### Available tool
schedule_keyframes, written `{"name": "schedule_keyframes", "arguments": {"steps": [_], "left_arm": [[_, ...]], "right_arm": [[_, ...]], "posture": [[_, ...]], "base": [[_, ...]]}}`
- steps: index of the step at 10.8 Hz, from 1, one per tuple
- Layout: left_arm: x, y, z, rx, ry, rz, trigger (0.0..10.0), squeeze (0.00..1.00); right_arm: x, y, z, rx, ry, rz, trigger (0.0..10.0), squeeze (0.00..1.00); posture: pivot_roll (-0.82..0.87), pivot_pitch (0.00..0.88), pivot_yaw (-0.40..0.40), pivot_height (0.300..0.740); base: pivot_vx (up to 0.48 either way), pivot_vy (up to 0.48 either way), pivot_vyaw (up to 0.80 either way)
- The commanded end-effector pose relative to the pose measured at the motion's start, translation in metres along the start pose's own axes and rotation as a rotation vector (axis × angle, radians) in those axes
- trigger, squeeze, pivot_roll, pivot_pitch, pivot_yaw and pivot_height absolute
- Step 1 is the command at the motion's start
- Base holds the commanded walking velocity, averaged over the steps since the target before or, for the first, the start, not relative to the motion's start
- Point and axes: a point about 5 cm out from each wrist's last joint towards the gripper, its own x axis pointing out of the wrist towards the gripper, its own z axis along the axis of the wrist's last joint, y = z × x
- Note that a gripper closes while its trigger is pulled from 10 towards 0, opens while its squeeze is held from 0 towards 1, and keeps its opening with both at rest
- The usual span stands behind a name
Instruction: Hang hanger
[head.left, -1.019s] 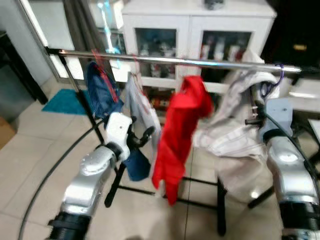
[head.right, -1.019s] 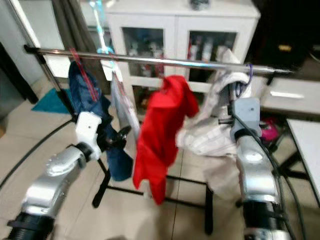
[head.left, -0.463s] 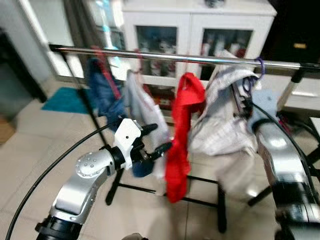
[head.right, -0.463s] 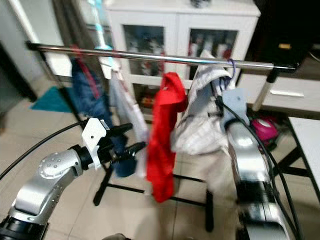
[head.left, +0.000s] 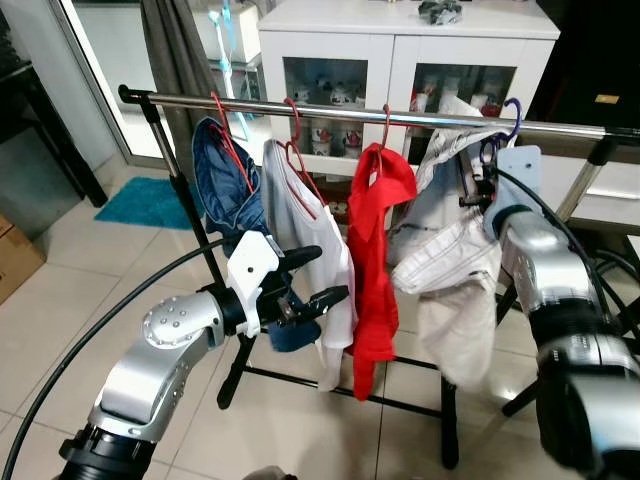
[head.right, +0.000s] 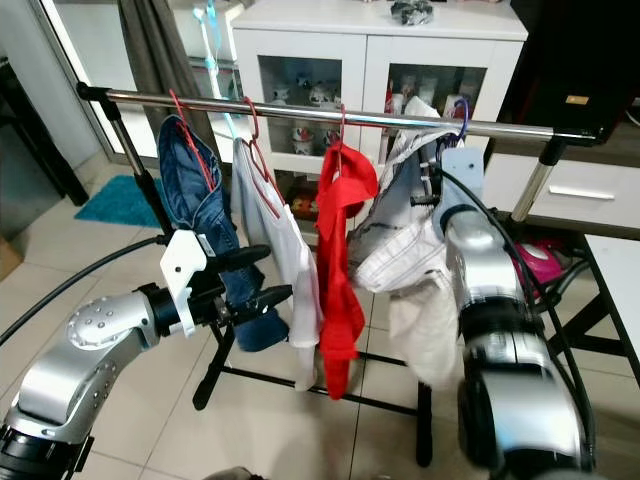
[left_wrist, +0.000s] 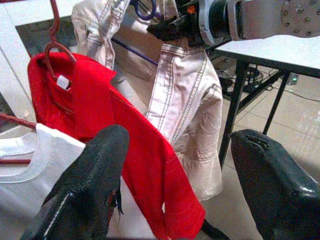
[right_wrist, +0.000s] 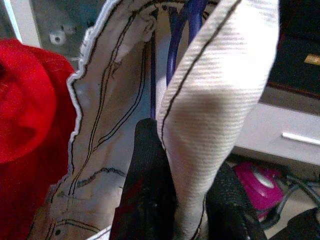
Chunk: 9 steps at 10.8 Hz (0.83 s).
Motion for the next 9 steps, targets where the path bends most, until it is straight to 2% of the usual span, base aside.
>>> {"name": "schedule_keyframes", "arguments": {"steps": [1, 5, 7, 8, 9], "left_arm": [[-0.002, 0.002, 0.008, 0.021, -0.011, -0.009, 10.0, 0.00], [-0.006, -0.004, 0.009, 0.004, -0.001, -0.036, 10.0, 0.00], [-0.005, -0.004, 0.009, 0.003, 0.003, -0.035, 10.0, 0.00], [-0.003, -0.005, 0.011, 0.000, -0.005, -0.041, 10.0, 0.00], [-0.003, -0.005, 0.011, 0.000, -0.007, -0.041, 10.0, 0.00]], "right_arm": [[0.002, -0.007, 0.024, 0.011, -0.086, -0.024, 10.0, 0.00], [0.010, -0.021, 0.008, -0.012, 0.076, -0.061, 10.0, 0.00], [0.009, -0.022, -0.004, 0.024, 0.122, -0.046, 10.0, 0.00], [0.008, -0.028, -0.004, 0.045, 0.094, -0.075, 10.0, 0.71], [0.008, -0.028, -0.004, 0.046, 0.090, -0.079, 10.0, 0.71]], "posture": [[0.00, 0.000, 0.055, 0.740], [0.02, 0.000, 0.062, 0.740], [0.02, 0.000, 0.056, 0.740], [0.01, 0.000, 0.057, 0.740], [0.01, 0.000, 0.057, 0.740]], "base": [[0.000, 0.000, 0.00], [0.000, 0.000, 0.00], [0.000, 0.000, 0.00], [0.000, 0.000, 0.00], [0.000, 0.000, 0.00]]}}
